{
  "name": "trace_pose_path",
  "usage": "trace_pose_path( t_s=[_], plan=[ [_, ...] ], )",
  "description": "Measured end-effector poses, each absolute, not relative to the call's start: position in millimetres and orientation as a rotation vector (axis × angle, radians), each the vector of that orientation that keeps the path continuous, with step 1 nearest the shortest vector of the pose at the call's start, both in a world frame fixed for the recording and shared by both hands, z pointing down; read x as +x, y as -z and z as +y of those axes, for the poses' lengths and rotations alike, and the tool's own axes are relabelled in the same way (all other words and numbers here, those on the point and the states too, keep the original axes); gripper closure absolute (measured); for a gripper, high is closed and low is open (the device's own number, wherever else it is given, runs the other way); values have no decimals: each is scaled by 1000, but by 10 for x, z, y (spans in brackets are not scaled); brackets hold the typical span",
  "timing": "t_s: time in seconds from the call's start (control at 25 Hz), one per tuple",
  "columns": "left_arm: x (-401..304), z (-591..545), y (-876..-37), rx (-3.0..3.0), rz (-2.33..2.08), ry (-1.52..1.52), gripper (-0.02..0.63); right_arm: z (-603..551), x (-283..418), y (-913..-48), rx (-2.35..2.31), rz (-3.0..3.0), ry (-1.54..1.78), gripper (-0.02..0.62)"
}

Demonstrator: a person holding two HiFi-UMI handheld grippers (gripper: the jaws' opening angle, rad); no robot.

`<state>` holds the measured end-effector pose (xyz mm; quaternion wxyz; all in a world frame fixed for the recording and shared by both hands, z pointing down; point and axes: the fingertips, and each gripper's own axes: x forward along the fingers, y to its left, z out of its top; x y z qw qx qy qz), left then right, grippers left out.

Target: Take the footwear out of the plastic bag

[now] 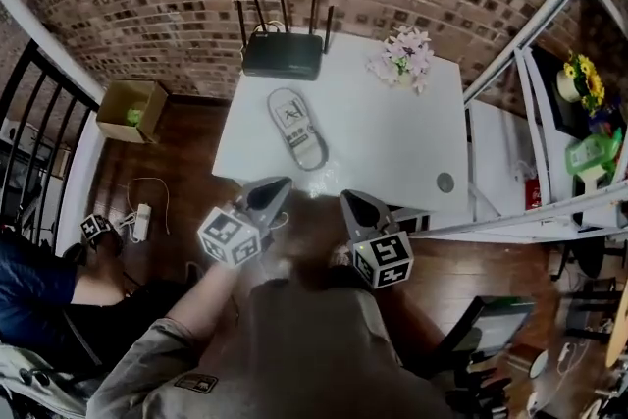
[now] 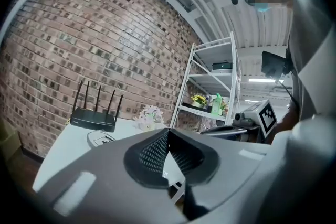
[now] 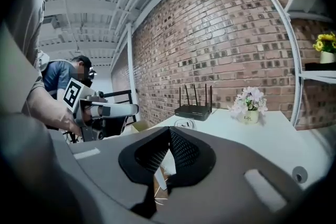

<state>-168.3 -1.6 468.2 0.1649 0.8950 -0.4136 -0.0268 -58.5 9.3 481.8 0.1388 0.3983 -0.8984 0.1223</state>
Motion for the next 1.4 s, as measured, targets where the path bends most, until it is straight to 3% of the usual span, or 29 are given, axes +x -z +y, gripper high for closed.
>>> trace_pose_path(
  t_s=[0.6, 0.84, 1.08, 1.28, 1.4],
  plan=[
    [-1530, -1034, -5249, 2417, -1281, -153, 604, -922, -421, -5461, 924, -2582, -446, 580],
    [-1573, -1164, -5518, 2363, -1287, -240, 604, -990, -602, -5824, 756, -2522, -492, 458],
    [-1770, -1295, -5674, 2378, -1246, -326, 604, -1073, -892, -6118, 683, -2433, -501, 393],
    [-1889, -1377, -5709, 2407, -1207, -377, 603, -1158, -1028, -6288, 658, -2359, -505, 393],
    [-1930, -1405, -5736, 2423, -1186, -398, 603, -1198, -1045, -6371, 654, -2315, -465, 497]
  ],
)
